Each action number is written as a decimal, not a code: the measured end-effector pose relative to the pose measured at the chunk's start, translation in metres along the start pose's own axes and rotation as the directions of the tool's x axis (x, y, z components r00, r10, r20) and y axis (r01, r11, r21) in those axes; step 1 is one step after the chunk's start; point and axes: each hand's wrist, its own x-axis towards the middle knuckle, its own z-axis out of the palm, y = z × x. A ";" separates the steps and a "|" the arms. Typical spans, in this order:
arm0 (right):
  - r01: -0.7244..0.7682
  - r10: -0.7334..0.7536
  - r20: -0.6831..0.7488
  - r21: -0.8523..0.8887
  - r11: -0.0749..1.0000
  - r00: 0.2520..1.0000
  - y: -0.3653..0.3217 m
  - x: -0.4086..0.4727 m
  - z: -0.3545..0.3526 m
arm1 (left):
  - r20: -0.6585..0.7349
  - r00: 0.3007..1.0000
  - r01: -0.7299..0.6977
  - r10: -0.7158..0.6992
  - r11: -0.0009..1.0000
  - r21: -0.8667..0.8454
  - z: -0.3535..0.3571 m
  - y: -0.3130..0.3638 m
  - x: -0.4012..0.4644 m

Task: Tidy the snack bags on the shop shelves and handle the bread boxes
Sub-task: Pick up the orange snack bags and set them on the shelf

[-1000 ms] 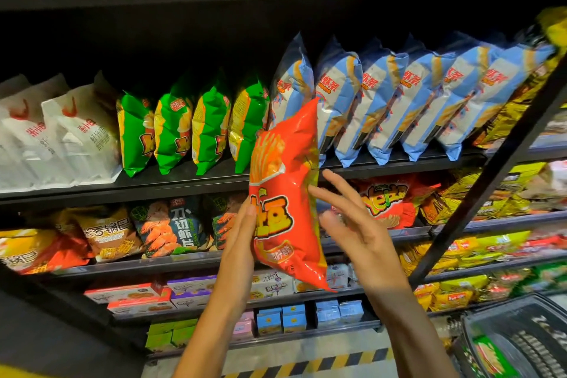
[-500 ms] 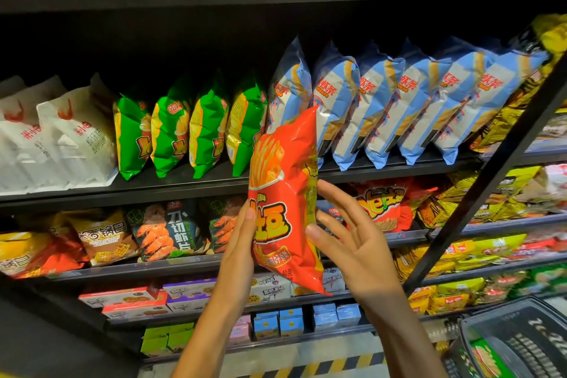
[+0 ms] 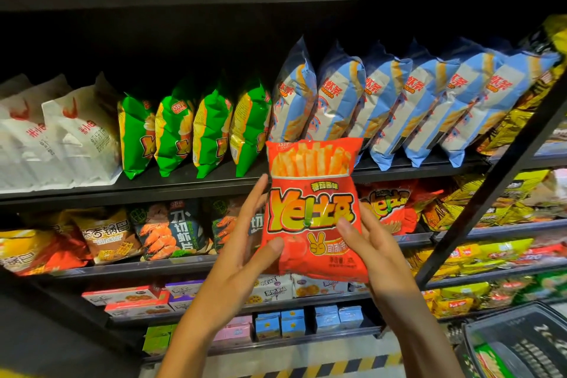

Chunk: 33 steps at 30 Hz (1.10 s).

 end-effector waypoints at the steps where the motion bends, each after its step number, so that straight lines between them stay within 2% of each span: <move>1: -0.027 0.027 0.006 0.014 1.000 1.000 0.001 0.000 0.000 | 0.005 1.000 -0.016 0.016 0.999 0.035 -0.001 -0.001 -0.001; 3: -0.043 0.043 0.013 0.027 0.999 0.999 0.002 0.000 -0.001 | -0.039 0.997 -0.064 0.069 0.991 0.117 0.000 -0.001 -0.002; 6: 0.062 -0.062 -0.004 0.011 0.998 0.998 0.003 -0.004 -0.003 | -0.111 0.988 -0.084 0.106 0.979 0.188 0.002 -0.001 -0.002; 10: 0.235 -0.212 0.162 -0.138 0.962 0.964 -0.006 -0.018 -0.003 | -0.213 0.973 -0.061 0.086 0.991 0.122 0.005 -0.001 0.002; 13: 0.329 -0.253 0.283 -0.264 0.907 0.925 -0.010 -0.023 -0.004 | -0.257 0.964 -0.051 0.062 0.997 0.049 0.006 0.003 0.002; 17: 0.363 -0.300 0.234 -0.313 0.878 0.925 -0.009 -0.024 -0.002 | -0.193 0.981 -0.014 0.020 0.999 0.032 0.005 0.010 -0.003; 19: 0.368 -0.329 0.171 -0.325 0.871 0.929 -0.006 -0.023 -0.003 | -0.132 0.991 0.003 0.000 1.000 0.024 0.004 0.011 -0.005; 23: 0.295 -0.297 0.015 -0.154 0.943 0.955 -0.002 -0.019 -0.003 | -0.022 1.000 0.010 -0.010 1.000 0.011 0.005 0.016 -0.010; 26: 0.269 -0.276 -0.046 -0.121 0.955 0.960 0.002 -0.016 -0.001 | 0.033 0.999 0.027 -0.029 0.997 0.076 0.005 0.013 -0.012; 29: 0.238 -0.245 -0.039 -0.139 0.961 0.969 0.003 -0.016 -0.003 | 0.027 0.999 0.017 -0.020 0.992 0.124 0.006 0.009 -0.011; 33: 0.137 -0.126 0.086 -0.136 0.981 0.988 0.005 -0.014 -0.011 | -0.076 0.997 0.004 0.008 0.987 0.161 0.006 0.006 -0.010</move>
